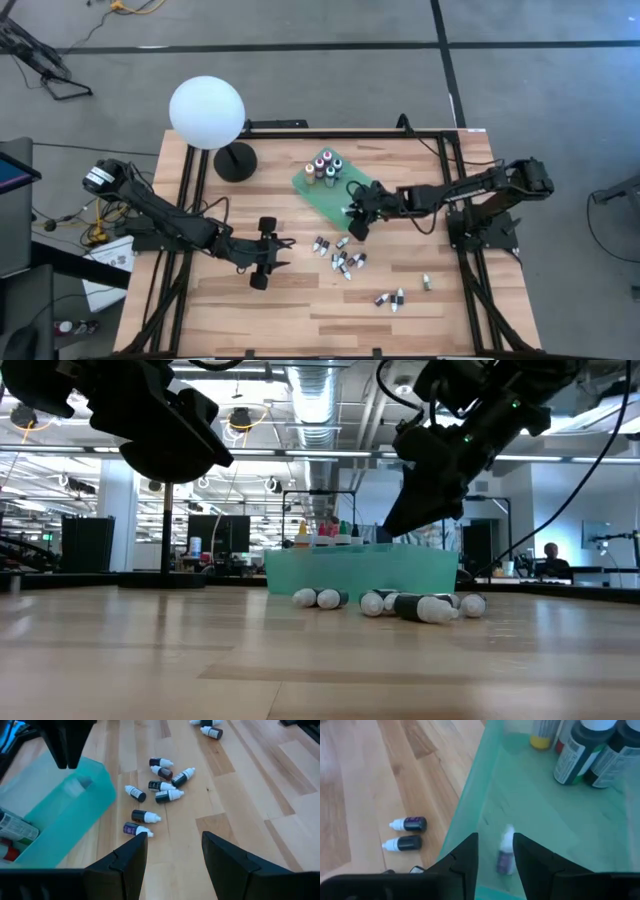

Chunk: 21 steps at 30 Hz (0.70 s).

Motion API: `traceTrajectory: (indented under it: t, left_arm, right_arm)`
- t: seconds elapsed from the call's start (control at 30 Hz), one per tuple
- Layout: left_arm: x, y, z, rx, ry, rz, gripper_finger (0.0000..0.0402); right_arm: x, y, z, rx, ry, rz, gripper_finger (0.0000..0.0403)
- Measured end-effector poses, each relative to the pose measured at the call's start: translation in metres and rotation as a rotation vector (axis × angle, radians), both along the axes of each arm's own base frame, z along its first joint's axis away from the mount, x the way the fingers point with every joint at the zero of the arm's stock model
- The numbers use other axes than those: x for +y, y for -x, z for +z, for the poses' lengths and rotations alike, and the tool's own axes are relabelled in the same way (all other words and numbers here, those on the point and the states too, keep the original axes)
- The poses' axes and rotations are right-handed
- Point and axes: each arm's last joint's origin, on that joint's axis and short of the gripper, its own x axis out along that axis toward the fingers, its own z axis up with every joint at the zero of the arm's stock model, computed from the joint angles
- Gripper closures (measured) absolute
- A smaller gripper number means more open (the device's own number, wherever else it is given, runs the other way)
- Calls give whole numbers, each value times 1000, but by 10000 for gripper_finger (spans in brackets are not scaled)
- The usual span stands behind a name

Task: Pick & Place food coloring
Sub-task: Put the small purple food coloring bottle into the green bin

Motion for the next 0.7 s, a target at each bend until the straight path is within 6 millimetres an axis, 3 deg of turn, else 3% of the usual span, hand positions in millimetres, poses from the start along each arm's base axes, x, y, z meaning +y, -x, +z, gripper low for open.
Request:
traceTrajectory:
  t: [0.2,0.4,0.7]
  left_arm:
    - [6,-4,2,-28,81,72,218]
    - [14,-9,3,-38,219,145,218]
    - [20,-42,-42,11,167,170,218]
  right_arm:
    - [2,-1,2,-10,45,47,259]
    - [18,-6,15,-114,148,161,246]
    - [51,6,15,-49,174,287,263]
